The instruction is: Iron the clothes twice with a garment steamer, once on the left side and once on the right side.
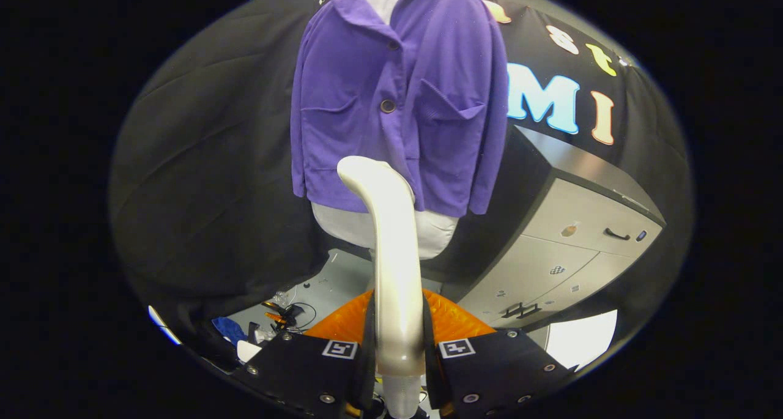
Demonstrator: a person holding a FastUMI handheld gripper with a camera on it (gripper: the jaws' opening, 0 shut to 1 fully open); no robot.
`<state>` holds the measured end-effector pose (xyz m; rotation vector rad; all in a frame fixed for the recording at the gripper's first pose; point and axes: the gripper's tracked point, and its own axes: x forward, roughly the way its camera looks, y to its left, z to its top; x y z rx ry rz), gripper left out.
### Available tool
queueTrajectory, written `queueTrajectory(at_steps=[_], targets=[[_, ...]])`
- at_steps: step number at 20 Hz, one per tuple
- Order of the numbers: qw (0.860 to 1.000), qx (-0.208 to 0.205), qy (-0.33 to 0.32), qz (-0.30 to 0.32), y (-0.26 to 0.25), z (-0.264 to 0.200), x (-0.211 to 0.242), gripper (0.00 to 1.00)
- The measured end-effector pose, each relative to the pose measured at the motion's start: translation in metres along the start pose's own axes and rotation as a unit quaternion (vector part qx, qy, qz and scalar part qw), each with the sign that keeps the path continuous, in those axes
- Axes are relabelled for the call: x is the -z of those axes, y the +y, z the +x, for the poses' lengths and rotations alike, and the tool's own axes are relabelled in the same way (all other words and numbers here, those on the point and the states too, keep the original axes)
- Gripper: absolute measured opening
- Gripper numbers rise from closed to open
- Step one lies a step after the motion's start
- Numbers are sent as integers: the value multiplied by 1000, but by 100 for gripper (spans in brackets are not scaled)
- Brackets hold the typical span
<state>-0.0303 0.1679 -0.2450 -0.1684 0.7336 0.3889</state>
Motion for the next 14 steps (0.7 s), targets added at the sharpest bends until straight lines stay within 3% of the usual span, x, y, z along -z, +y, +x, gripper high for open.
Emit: queueTrajectory(at_steps=[7,14], targets=[[992,35,-89,80,-64,-76,-73,34],[972,49,-212,91,-112,-155,-153,34]])
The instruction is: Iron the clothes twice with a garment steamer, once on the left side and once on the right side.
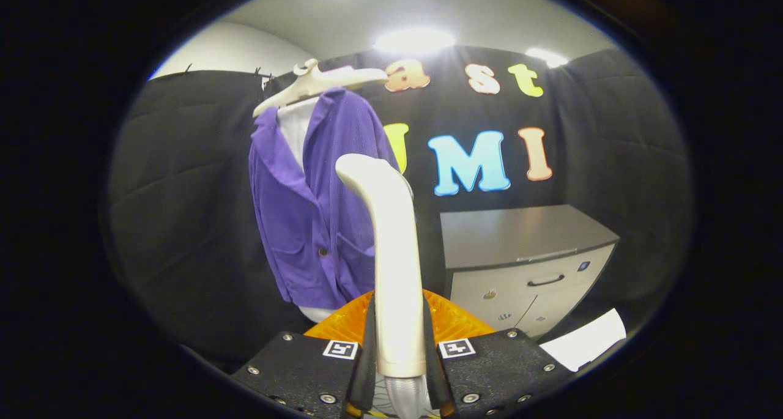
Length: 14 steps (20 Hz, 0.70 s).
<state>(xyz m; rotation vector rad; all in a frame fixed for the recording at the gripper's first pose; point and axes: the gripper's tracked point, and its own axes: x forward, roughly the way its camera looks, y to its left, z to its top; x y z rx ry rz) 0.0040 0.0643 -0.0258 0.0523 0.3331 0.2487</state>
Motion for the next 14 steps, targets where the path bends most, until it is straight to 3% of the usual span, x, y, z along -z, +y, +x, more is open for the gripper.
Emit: queueTrajectory(at_steps=[6,9,14], targets=[[995,22,-95,1,-34,-28,-35,34],[993,22,-110,23,-39,-33,-21,34],[994,40,-99,2,-55,-42,20,34]])
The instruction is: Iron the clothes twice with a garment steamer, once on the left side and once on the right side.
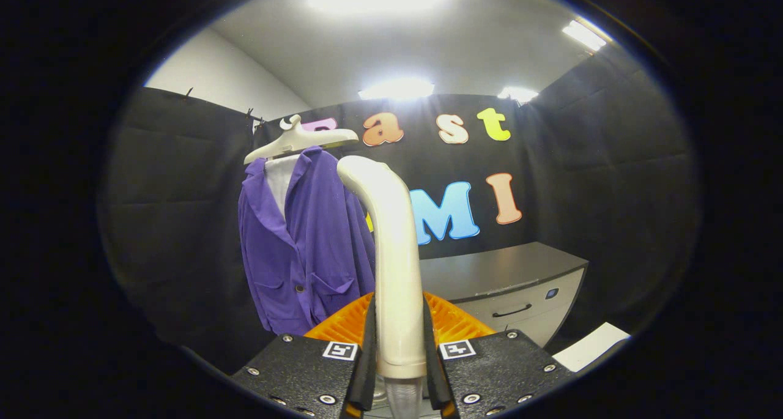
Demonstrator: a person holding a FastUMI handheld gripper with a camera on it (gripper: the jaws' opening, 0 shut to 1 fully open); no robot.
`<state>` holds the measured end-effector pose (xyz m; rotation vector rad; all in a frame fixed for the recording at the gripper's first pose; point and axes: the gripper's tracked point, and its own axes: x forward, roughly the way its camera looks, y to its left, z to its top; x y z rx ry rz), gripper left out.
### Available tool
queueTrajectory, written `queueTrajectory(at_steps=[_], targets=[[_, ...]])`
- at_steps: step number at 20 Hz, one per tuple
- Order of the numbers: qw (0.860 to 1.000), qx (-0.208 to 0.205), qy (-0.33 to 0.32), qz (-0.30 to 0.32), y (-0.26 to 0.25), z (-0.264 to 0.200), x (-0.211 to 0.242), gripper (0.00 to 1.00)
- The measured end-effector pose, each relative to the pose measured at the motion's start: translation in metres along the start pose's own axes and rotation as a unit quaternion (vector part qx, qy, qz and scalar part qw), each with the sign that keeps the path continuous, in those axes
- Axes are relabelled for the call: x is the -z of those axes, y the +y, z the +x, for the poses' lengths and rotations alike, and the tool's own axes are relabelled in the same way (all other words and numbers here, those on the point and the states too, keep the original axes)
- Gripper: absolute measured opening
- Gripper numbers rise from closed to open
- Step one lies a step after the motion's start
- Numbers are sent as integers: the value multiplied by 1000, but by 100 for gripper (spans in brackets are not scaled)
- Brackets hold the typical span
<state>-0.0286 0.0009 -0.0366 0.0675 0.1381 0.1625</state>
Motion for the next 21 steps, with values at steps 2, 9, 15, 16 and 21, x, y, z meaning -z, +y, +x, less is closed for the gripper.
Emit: queueTrajectory(at_steps=[2,9,15,16,21], targets=[[1000,-4,7,-14,1,-5,11,34],[1000,-2,14,-19,-3,-21,19,34],[1000,4,22,-16,-11,-29,24,34],[1000,5,23,-12,-12,-30,25,34],[1000,6,27,-7,-17,-37,28,34]])
